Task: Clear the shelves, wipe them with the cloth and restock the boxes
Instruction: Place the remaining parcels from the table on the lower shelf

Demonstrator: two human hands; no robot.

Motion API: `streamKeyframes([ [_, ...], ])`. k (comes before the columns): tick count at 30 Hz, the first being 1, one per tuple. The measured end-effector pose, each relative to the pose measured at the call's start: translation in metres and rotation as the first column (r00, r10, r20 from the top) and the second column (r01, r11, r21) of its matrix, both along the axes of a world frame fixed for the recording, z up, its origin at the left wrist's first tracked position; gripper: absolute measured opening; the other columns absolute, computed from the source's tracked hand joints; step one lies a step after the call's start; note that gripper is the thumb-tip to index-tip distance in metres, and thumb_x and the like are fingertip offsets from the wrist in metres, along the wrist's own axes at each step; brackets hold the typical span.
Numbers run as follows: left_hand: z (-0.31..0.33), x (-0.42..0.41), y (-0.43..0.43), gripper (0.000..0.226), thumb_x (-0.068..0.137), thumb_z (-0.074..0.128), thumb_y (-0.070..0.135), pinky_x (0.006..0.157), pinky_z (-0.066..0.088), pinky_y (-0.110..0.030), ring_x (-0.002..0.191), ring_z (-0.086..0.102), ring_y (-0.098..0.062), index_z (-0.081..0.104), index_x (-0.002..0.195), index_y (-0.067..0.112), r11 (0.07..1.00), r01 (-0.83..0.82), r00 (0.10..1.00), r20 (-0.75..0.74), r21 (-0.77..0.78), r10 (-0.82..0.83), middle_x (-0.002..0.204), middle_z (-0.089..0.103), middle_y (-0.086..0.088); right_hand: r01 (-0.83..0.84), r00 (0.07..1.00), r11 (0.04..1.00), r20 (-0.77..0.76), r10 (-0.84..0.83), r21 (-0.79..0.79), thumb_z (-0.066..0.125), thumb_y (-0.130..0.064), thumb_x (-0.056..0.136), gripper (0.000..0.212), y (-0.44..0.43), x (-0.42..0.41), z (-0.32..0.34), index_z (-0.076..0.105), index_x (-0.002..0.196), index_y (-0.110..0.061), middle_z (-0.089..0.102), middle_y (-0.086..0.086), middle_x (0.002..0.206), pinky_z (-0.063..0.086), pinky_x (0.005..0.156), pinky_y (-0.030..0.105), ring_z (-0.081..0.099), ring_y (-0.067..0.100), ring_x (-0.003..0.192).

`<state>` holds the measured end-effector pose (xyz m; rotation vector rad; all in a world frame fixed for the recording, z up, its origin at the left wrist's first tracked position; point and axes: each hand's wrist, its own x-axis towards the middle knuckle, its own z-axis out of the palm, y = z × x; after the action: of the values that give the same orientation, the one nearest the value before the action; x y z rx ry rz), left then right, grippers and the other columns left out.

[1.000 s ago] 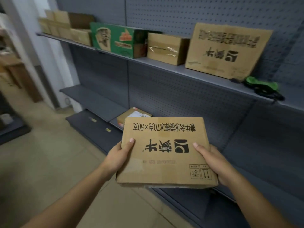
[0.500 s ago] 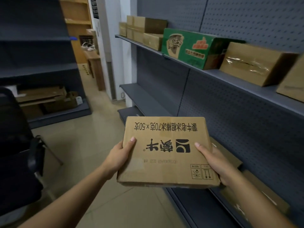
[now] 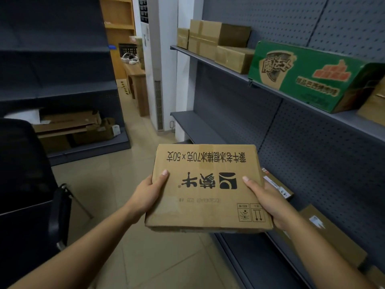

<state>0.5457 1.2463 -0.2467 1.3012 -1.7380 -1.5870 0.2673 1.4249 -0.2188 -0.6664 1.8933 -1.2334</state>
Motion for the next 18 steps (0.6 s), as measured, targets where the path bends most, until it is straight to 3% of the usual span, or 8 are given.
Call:
streamKeyframes([
  [5,0.013,0.005,-0.053,0.052,0.094,0.046,0.068,0.079,0.056,-0.028,0.092,0.074,-0.012,0.062,0.12,0.025,1.0,-0.006,1.0,-0.012,0.005,0.006,0.105,0.075,0.005,-0.006,1.0,1.0,-0.004,0.006,0.02,0.063,-0.064,0.089,0.042,-0.06,0.004,0.005,0.06,0.121,-0.037,0.077,-0.002,0.105,0.062,0.084,0.047,0.074,0.021,0.097],
  [13,0.008,-0.012,-0.132,0.059,0.092,0.046,0.07,0.09,0.058,-0.037,0.095,0.074,-0.016,0.059,0.127,0.024,0.999,-0.019,1.0,-0.015,0.031,0.019,0.109,0.074,0.002,-0.038,0.999,0.999,-0.015,0.038,0.001,0.063,-0.06,0.091,0.035,-0.146,-0.017,0.005,0.061,0.119,-0.038,0.078,-0.003,0.1,0.062,0.08,0.043,0.074,0.02,0.094],
  [18,0.003,-0.044,-0.183,0.059,0.093,0.047,0.069,0.084,0.057,-0.032,0.095,0.073,-0.016,0.058,0.127,0.022,0.999,-0.041,0.999,0.004,0.033,0.041,0.109,0.074,0.001,-0.063,0.998,0.998,-0.01,0.063,-0.002,0.062,-0.058,0.092,0.036,-0.203,-0.05,-0.003,0.062,0.122,-0.037,0.078,-0.003,0.101,0.062,0.073,0.038,0.075,0.019,0.093],
])
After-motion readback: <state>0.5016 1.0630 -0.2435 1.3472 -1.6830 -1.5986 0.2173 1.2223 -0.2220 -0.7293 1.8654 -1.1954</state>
